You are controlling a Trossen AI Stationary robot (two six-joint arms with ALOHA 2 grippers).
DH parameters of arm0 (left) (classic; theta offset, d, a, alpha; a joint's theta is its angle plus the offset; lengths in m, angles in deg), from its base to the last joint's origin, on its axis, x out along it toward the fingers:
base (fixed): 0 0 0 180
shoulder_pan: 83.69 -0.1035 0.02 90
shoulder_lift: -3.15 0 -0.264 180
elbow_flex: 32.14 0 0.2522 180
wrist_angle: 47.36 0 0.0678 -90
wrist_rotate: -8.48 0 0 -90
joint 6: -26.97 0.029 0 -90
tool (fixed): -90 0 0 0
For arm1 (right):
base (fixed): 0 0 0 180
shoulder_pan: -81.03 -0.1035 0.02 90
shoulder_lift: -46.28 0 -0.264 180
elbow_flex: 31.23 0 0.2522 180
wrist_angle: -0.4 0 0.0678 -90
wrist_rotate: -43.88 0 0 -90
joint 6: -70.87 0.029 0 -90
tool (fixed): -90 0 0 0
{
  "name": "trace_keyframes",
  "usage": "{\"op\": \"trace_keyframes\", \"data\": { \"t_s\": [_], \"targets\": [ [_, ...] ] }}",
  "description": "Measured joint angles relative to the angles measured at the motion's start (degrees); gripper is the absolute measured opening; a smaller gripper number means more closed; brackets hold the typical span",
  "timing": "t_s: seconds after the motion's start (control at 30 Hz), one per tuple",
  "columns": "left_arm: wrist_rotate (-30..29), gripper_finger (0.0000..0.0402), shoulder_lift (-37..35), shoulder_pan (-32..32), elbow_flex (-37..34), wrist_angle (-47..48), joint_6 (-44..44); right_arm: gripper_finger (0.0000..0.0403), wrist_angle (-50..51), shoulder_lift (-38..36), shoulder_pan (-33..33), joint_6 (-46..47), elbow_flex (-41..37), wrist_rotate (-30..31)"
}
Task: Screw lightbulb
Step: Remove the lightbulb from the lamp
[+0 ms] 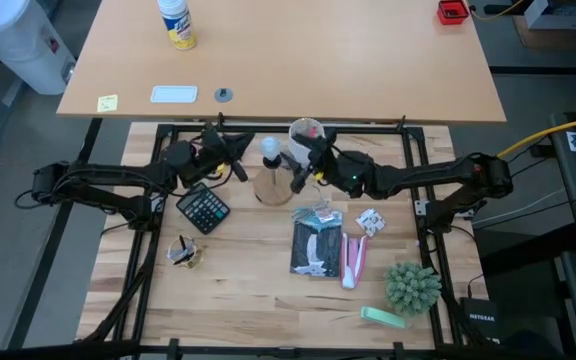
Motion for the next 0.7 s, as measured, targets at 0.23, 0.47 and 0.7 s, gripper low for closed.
{"op": "trace_keyframes", "data": {
  "t_s": [0.23,0.47,0.7],
  "targets": [
    [0.47,0.0001,0.11,-2.91,0.0,5.43,-5.38,0.0255,-0.2,3.78,0.33,2.74,-0.02,-0.37],
    [3.16,0.0001,0.14,-2.2,0.0,7.81,-5.92,0.0255,-0.98,5.46,1.23,2.92,-0.02,-0.17],
    [3.91,0.0001,0.14,-2.18,0.0,10.32,-7.11,0.0255,-1.93,5.44,1.23,2.9,-0.02,-0.16]
  ]
}}
